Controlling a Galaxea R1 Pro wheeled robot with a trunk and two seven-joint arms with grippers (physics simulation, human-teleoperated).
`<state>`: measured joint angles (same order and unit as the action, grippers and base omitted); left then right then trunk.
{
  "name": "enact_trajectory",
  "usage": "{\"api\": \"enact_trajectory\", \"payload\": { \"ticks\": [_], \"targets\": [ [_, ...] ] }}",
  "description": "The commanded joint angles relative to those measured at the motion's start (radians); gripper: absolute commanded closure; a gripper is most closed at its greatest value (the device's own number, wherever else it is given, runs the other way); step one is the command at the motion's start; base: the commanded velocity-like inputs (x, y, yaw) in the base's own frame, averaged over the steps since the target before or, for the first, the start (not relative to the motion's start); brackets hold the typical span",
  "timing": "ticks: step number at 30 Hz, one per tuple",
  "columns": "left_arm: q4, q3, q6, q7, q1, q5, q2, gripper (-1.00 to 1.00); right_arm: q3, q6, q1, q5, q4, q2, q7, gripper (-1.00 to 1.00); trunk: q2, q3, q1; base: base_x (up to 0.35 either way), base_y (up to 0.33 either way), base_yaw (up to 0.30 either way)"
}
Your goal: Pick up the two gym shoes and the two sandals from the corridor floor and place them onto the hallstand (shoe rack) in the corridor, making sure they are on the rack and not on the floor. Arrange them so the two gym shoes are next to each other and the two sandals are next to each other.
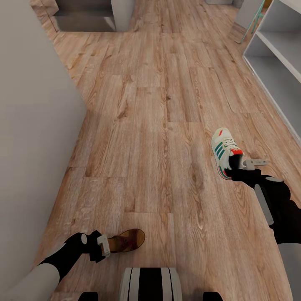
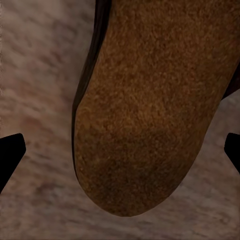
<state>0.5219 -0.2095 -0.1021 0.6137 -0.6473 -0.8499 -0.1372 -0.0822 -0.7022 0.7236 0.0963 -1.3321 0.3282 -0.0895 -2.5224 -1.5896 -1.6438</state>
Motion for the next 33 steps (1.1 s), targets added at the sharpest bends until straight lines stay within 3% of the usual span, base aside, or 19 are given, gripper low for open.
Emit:
{"api": "enact_trajectory", "payload": {
  "ticks": [1,22,33],
  "targets": [
    [0.003,-0.005,-0.007,0.003,0.0,0.0,-0.001,-1.0,-0.001,-0.005,0.001,0.009,-0.001,0.0,0.001,1.0,0.0,-0.001,0.0,0.0,0.0,0.0],
    [0.003,-0.005,-0.007,0.003,0.0,0.0,-0.002,-1.0,-0.001,-0.005,0.001,0.01,-0.002,0.0,0.001,1.0,0.0,-0.001,0.0,0.018,0.0,0.0],
    [0.003,-0.005,-0.007,0.003,0.0,0.0,-0.005,-1.0,-0.001,-0.005,0.001,0.01,-0.003,0.0,0.001,1.0,0.0,-0.015,0.0,0.0,0.0,0.0]
  ]
}}
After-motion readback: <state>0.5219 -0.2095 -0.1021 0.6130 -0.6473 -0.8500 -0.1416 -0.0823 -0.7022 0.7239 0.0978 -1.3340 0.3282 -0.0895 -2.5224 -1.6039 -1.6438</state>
